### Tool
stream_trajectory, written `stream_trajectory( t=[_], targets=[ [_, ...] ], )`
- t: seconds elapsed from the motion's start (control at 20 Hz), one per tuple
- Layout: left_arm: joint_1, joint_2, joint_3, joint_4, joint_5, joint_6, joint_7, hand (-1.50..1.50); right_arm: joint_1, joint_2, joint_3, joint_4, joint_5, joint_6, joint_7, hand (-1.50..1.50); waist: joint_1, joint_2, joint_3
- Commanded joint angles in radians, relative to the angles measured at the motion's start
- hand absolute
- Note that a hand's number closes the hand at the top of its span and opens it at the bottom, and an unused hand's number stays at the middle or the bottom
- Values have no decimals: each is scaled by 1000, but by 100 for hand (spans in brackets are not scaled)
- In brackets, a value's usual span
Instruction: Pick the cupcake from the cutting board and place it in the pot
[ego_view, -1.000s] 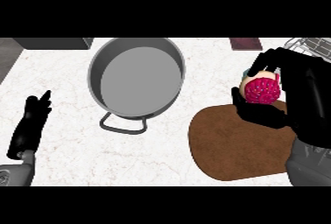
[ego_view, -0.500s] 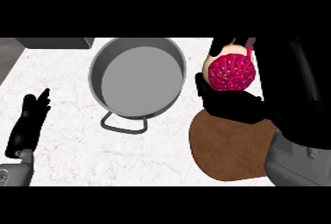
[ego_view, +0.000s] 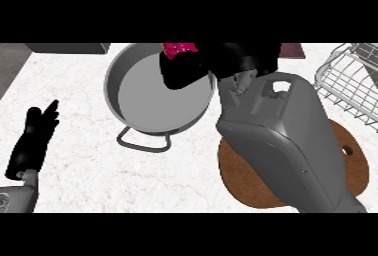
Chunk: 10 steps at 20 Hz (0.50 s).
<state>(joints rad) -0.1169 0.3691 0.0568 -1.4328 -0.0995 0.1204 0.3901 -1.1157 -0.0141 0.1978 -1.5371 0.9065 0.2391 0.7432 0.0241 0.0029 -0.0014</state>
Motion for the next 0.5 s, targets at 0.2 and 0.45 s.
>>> stream_trajectory(
  t=[0.2, 0.45],
  targets=[
    [-2, -29, -3, 6, -17, 7, -10, 0, -102, 14, -18, 383, -93, -116, -117, 150, 3, 4, 1],
    [16, -43, -31, -14, -38, 4, -17, 0, -95, 14, 71, 559, -258, -265, -60, 150, 36, 8, 0]
  ],
)
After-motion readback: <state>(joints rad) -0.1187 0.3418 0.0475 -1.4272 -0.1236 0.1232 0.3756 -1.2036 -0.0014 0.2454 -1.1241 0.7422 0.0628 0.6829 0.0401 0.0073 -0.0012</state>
